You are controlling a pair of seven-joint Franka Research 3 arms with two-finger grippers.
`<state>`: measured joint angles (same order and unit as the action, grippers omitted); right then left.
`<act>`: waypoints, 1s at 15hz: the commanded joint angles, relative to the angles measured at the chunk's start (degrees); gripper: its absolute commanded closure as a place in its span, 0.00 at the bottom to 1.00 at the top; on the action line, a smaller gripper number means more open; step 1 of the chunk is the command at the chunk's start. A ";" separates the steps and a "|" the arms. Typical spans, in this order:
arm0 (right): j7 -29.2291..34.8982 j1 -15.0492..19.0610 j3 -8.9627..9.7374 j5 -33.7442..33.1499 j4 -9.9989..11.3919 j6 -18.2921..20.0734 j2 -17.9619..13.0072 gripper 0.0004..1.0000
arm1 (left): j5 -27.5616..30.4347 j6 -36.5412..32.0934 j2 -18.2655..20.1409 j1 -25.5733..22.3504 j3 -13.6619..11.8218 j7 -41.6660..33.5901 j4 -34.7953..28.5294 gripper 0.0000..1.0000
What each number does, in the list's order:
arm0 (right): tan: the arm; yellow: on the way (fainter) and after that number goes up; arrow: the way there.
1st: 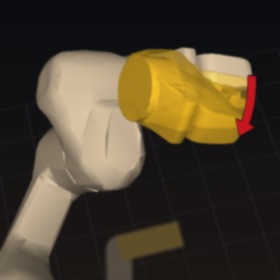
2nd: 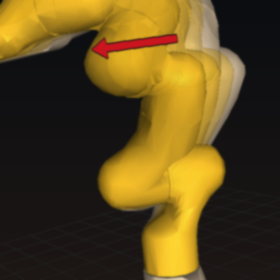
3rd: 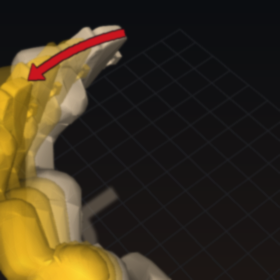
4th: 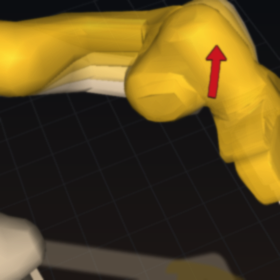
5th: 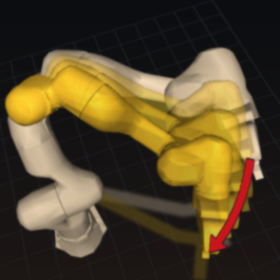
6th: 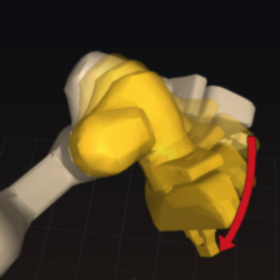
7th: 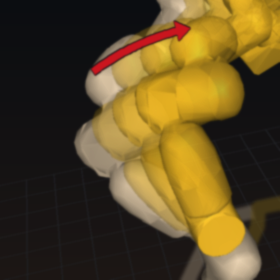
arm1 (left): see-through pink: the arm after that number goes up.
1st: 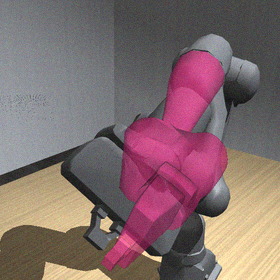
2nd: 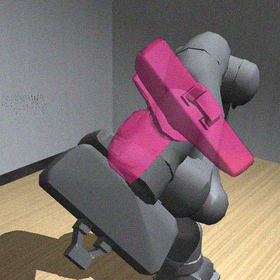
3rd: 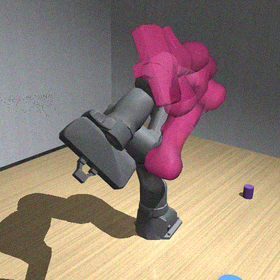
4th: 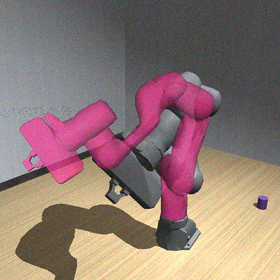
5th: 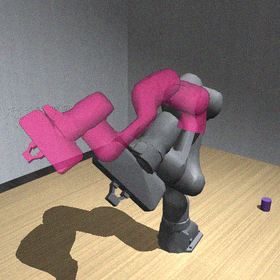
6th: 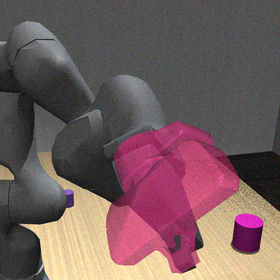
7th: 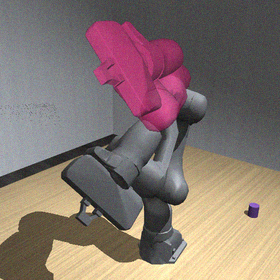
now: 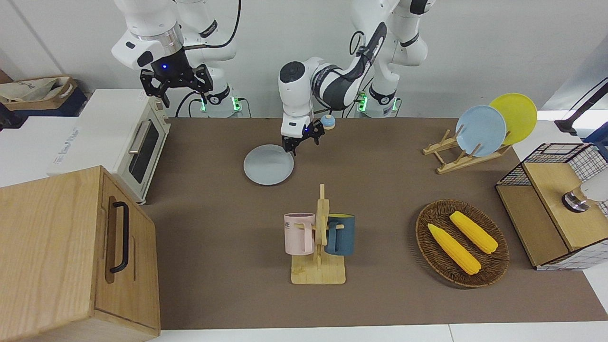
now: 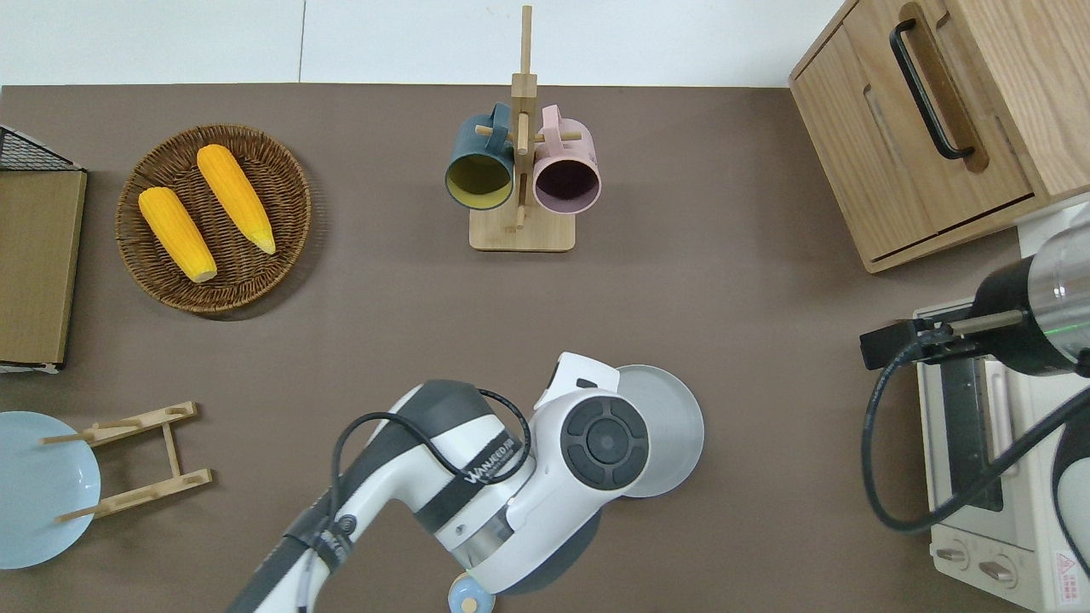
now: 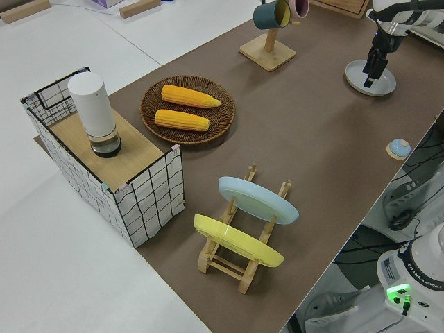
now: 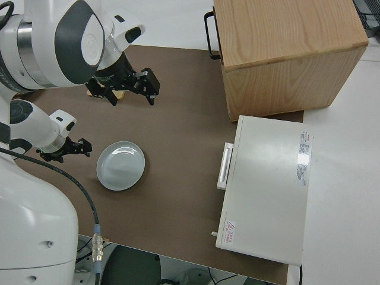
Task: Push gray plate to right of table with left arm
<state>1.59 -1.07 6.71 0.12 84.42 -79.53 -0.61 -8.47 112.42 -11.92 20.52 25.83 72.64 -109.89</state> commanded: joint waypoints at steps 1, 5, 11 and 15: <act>-0.01 1.16 0.85 0.59 -0.22 0.69 -0.36 0.02 | 4.24 -11.85 3.83 -5.57 -0.43 -12.41 6.78 0.01; -0.01 1.16 0.85 0.59 -0.22 0.69 -0.36 0.02 | 4.34 -19.33 7.09 -9.61 -1.31 -19.02 11.79 0.01; -0.01 1.16 0.85 0.59 -0.22 0.69 -0.36 0.02 | 3.99 -28.82 8.58 -19.45 -1.31 -39.11 18.91 0.01; -0.01 1.16 0.85 0.59 -0.22 0.69 -0.36 0.02 | 3.46 -32.26 8.67 -27.45 -1.13 -52.48 21.64 0.01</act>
<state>1.59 -1.07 6.71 0.12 84.42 -79.53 -0.61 -5.07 83.19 -3.16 -1.68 24.05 29.06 -90.75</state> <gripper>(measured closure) 0.013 0.004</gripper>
